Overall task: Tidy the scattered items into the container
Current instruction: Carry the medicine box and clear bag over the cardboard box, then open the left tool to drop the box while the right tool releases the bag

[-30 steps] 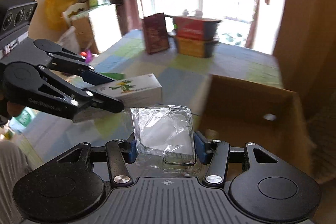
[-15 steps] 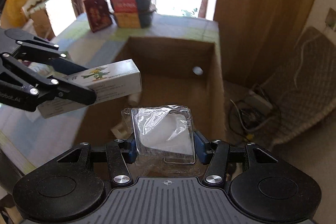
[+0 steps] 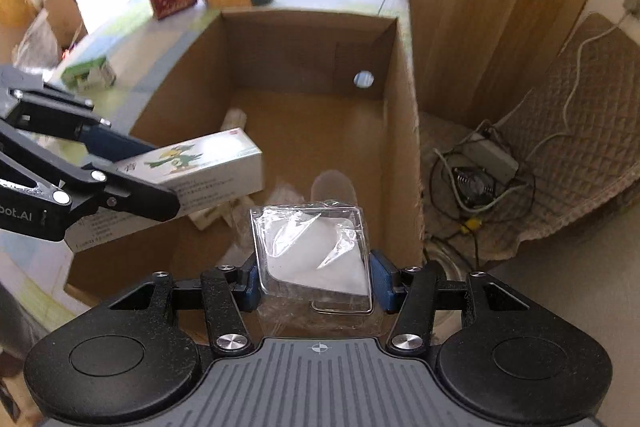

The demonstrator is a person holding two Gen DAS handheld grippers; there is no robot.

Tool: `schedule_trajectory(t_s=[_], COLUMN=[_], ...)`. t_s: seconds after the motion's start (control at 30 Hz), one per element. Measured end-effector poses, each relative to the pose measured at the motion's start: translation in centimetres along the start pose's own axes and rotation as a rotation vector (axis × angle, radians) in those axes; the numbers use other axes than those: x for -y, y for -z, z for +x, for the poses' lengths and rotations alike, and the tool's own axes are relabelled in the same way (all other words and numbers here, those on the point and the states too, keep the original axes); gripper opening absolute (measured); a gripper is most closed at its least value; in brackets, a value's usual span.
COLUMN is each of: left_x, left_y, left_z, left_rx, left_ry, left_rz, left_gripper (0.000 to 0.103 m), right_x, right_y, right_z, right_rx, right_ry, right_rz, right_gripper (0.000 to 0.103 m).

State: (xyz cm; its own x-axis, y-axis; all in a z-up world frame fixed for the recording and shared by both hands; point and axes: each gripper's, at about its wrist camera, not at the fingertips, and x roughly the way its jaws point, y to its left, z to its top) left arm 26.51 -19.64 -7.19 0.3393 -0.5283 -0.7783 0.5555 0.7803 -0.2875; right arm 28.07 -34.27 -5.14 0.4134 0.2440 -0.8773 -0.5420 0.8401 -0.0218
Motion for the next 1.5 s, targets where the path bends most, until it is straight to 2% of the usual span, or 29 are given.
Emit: schedule_trajectory(t_s=[0.27,0.57,0.87,0.9,0.97,1.5], left_x=[1.0,1.6,2.2,2.3,2.3,2.8], left_y=[0.0,0.7,1.1,1.1,1.1,0.6], left_z=[3.0,5.2,5.9,5.9,6.0,5.2], left_rx=[-0.108,-0.171,-0.193,-0.197,-0.202,-0.187], left_ry=[-0.039,-0.084,-0.103,-0.105,-0.110,-0.121], left_rz=[0.076,0.139,0.170,0.169,0.172,0.169], left_gripper=[0.033,0.033,0.035,0.036,0.036,0.051], right_x=[-0.4,-0.6,-1.6,-1.7,-1.8,-1.1], right_y=[-0.3,-0.4,-0.2,-0.1,0.0,-0.3], right_z=[2.4,3.9,4.3,4.2,4.1,2.9], right_rx=[-0.121,-0.165,-0.165,-0.158,-0.150,-0.164], right_ry=[0.007,0.015,0.042,0.053,0.066,0.040], right_rz=[-0.048,-0.116,-0.180,-0.192,-0.204,-0.143], right_gripper=[0.055,0.055,0.056,0.065,0.071,0.071])
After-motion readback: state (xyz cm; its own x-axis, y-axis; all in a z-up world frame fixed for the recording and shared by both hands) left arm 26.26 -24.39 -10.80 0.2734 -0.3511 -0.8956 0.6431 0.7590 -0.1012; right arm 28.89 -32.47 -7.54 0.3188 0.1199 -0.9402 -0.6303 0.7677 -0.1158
